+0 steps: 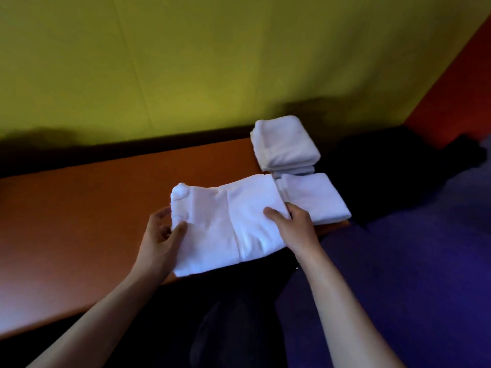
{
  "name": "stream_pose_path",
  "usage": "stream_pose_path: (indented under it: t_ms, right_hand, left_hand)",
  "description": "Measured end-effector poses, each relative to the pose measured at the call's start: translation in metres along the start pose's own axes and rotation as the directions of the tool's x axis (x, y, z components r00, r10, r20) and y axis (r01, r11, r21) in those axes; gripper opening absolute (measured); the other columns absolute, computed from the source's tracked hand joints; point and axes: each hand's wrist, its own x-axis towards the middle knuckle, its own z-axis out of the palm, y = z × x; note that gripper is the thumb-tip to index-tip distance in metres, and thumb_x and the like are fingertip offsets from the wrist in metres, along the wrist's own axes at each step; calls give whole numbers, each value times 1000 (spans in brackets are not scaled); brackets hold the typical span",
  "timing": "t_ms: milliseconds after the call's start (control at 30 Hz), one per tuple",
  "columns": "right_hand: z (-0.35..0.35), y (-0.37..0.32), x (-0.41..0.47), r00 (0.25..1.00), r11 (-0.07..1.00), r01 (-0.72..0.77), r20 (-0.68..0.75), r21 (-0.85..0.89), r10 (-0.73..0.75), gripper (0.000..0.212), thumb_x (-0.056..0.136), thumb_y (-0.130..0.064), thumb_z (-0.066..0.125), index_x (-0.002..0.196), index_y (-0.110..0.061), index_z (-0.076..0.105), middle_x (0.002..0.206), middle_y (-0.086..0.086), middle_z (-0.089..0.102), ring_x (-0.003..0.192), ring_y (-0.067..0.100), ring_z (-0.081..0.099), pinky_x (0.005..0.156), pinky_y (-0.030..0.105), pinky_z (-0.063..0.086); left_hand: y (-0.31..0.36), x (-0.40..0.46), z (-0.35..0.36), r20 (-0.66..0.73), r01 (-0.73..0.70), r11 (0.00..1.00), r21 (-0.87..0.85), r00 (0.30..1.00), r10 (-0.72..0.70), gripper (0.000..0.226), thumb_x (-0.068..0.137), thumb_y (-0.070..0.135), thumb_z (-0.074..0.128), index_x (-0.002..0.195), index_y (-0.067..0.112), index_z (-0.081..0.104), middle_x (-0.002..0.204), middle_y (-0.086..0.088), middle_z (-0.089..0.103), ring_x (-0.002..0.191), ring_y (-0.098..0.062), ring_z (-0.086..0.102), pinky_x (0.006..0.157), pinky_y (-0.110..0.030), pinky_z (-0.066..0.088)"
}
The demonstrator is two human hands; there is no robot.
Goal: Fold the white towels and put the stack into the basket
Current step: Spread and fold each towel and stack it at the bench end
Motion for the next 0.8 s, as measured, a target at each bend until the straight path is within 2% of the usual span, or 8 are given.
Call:
stream_pose_path:
  t_ms: [133,300,467,500,567,633,700,800]
  right_hand:
    - [-60,22,18,994,1000,-21,-108,5,21,17,84,-25,74,83,-9,71,77,-6,71,66,-1,60,58,11,45]
    - [-122,44,53,964,999,-5,-265,33,14,16,83,-20,76,83,-5,71,76,0,68,69,9,56,55,15,44]
    - [-160,54,99,934,999,25,-354,-42,-38,21,82,-25,76,82,-6,69,78,3,70,74,15,61,67,30,50]
    - [-165,59,109,930,997,25,-363,-70,-49,22,82,-29,76,82,-8,69,80,3,71,76,17,63,69,32,51]
    - [-169,70,127,927,981,-6,-370,-192,-67,28,80,-41,75,94,-17,68,91,2,72,86,22,66,77,38,55]
    - [-165,84,140,939,923,-77,-340,-377,-60,45,79,-50,71,116,-26,61,112,1,67,104,27,62,91,46,50]
    - [-156,97,147,954,873,-111,-296,-476,-40,49,82,-50,66,126,-30,55,122,3,61,113,30,57,96,49,46]
    - [-143,109,150,957,887,-75,-283,-455,-64,42,87,-46,63,124,-28,61,121,10,61,112,36,57,94,51,49]
  left_hand:
    - [20,7,59,170,-29,998,-56,985,38,44,99,21,58,138,23,39,107,-2,71,92,-14,72,65,-25,57]
    - [39,27,128,270,-58,991,-124,959,90,46,99,4,55,137,24,40,103,-7,70,85,-14,70,62,-21,53]
    - [53,58,184,306,-122,991,-57,943,133,47,97,11,60,136,27,39,97,-5,69,73,0,67,58,-14,48]
    - [54,64,192,307,-121,992,-39,943,127,49,97,15,62,135,32,37,103,-4,69,81,-3,69,61,-16,50]
    - [51,76,203,308,-192,977,92,939,155,62,94,28,65,145,38,31,131,-1,62,109,-15,66,84,-30,56]
    - [40,84,213,379,-360,860,361,900,217,71,95,41,61,154,40,23,158,-4,33,138,-25,45,109,-41,43]
    - [32,78,220,504,-477,715,511,840,201,59,100,51,46,154,42,25,166,-4,14,148,-28,28,116,-42,33]
    - [25,67,222,579,-534,654,535,796,176,50,107,43,31,156,32,28,164,-7,23,151,-24,20,119,-38,25]
